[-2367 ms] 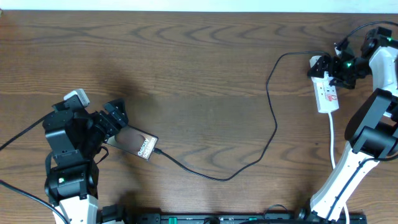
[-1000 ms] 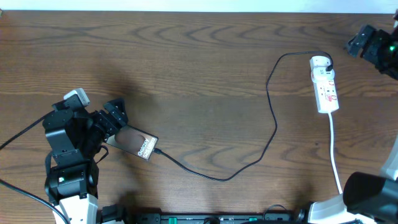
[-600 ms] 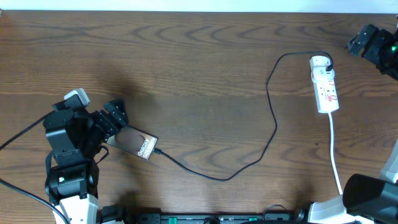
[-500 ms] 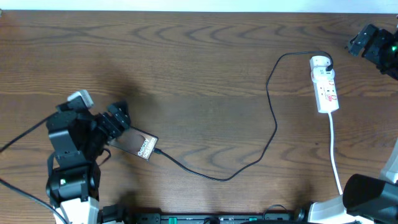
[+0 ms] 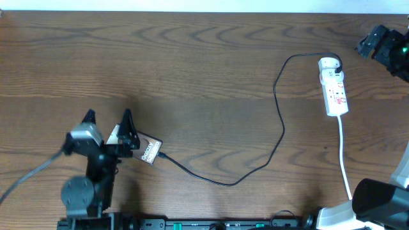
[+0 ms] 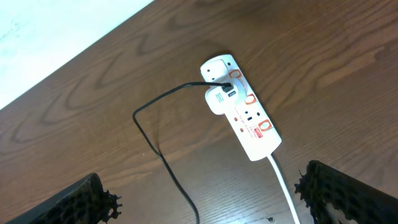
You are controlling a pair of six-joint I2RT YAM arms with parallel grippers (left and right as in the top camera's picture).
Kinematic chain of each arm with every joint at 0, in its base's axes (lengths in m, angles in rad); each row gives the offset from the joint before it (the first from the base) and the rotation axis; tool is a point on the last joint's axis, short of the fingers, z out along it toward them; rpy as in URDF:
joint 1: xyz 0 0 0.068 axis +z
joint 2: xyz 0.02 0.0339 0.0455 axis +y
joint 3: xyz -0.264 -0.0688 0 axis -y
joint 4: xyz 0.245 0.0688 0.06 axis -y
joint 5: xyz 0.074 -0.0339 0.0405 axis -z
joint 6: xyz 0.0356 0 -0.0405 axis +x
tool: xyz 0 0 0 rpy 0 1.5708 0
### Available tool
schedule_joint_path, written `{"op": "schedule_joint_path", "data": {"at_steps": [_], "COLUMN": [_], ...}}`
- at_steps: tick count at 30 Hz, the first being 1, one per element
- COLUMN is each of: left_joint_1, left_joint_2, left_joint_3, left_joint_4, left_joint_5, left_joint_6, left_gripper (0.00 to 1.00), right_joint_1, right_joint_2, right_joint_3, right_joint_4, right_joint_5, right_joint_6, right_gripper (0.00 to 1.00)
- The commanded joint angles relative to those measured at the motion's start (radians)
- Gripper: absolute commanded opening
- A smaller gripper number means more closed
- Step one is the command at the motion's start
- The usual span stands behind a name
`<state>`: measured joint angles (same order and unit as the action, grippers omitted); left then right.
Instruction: Plug charger to phone and switch on socket
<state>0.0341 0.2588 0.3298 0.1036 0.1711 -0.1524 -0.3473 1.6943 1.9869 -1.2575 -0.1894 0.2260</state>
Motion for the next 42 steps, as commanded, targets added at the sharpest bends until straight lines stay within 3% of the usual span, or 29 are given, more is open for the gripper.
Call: {"op": "schedule_joint_path", "data": {"at_steps": [1,9,16,42], "left_joint_1": [-0.005,0.001,0.023,0.023], "left_joint_2": [-0.111,-0.258,-0.256,-0.255], "left_joint_3": [-0.122,-0.314,-0.325,-0.325], "left_joint_4": [0.071,0.074,-0.16,-0.155], "left_joint_5": [0.088,0.083,0.066,0.068], "left_joint_6": [0.252,0.253,0.248,0.245], "left_gripper": [0.87,0.87,0.87,0.87], "right_joint_1": [0.006,0.006,0.006,0.006], "right_joint_2": [-0.006,-0.006,-0.006,-0.006], "right_joint_3": [0.008,0.008,0.008,0.008], "right_joint_4": [0.0,0.0,0.0,0.0], "right_joint_5": [0.0,0.0,0.0,0.0], "right_joint_6": [0.009,0.009,0.009,0.009], "right_gripper": [0.99,0.99,0.99,0.99]}}
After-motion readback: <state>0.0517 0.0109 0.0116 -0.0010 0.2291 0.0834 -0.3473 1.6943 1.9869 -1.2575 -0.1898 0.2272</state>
